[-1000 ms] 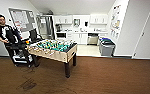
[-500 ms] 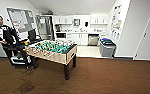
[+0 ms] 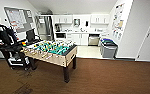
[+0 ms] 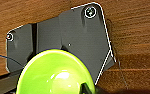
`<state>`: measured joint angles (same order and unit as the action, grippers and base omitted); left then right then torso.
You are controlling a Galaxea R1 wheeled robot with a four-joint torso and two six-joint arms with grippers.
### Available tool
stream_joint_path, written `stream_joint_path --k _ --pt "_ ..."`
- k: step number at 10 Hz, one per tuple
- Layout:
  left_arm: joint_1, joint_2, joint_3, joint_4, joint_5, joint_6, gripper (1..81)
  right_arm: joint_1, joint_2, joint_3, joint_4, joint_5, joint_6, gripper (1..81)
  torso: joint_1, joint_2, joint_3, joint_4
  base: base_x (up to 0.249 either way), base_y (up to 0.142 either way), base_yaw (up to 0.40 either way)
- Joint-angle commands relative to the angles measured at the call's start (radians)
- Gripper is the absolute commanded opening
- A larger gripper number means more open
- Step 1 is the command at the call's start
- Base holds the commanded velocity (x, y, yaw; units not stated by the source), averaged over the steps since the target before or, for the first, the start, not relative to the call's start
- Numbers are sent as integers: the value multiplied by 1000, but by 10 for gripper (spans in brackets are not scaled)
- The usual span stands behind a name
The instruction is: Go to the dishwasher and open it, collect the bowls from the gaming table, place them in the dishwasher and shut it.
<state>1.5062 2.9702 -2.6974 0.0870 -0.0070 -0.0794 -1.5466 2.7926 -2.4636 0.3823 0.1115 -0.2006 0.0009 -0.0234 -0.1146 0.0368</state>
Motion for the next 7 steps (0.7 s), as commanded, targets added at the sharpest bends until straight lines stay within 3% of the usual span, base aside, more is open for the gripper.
stream_joint_path --k 1,7 --pt "-37 -6 -1 10 58 3 10 32 -15 2 -8 -64 -2 10 0 0 0 0 192 0 0" --pt "-39 -5 -1 10 58 3 10 32 -12 2 -8 -64 -2 10 -1 0 0 0 191 0 0"
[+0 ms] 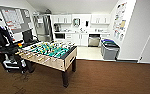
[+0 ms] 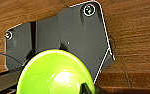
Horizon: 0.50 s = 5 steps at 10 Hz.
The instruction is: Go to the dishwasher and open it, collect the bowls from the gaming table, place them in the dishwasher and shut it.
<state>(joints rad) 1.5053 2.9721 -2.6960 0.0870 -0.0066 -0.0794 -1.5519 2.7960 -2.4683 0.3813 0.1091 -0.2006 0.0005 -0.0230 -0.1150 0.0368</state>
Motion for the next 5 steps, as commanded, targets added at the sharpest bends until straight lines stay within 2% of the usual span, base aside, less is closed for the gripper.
stream_joint_path --k 1,5 --pt "-38 -7 -2 10 57 3 10 37 -16 6 -7 -62 -2 10 0 0 0 0 192 -62 0" --pt "-38 -4 -2 16 57 3 10 37 -16 5 -7 -60 -2 10 0 0 0 0 191 -73 0"
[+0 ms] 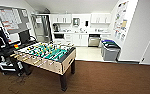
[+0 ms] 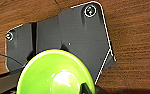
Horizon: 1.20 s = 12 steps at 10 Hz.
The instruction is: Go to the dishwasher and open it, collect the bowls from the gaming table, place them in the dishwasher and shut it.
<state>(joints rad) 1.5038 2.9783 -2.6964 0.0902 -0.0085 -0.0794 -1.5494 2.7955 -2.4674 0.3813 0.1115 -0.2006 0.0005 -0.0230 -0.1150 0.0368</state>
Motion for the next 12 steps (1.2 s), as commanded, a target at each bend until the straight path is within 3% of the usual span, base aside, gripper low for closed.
stream_joint_path --k 1,12 --pt "-35 -10 -2 14 59 3 10 34 -15 3 -7 -62 -2 10 0 0 0 0 191 -74 0" --pt "-34 -10 -2 16 59 3 10 28 -14 16 -24 -69 -2 10 0 0 0 0 191 -74 0"
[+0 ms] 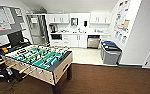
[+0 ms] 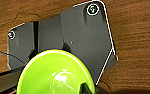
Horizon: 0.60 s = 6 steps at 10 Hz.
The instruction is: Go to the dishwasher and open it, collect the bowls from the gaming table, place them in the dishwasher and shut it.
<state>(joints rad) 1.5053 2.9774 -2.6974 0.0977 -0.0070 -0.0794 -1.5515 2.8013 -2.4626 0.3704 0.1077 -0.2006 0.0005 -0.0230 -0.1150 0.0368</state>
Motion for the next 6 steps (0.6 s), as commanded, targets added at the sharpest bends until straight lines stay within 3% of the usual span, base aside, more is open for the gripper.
stream_joint_path --k 1,3,6 --pt "-36 -9 -1 14 58 3 10 29 -21 16 -13 -65 0 10 0 0 0 0 191 -74 0" --pt "-35 -11 -1 16 58 3 10 30 -46 56 -11 -65 3 10 0 0 0 0 191 -74 0" --pt "-36 -12 1 16 58 3 10 33 -136 215 -10 -60 4 10 0 0 0 0 191 -74 0"
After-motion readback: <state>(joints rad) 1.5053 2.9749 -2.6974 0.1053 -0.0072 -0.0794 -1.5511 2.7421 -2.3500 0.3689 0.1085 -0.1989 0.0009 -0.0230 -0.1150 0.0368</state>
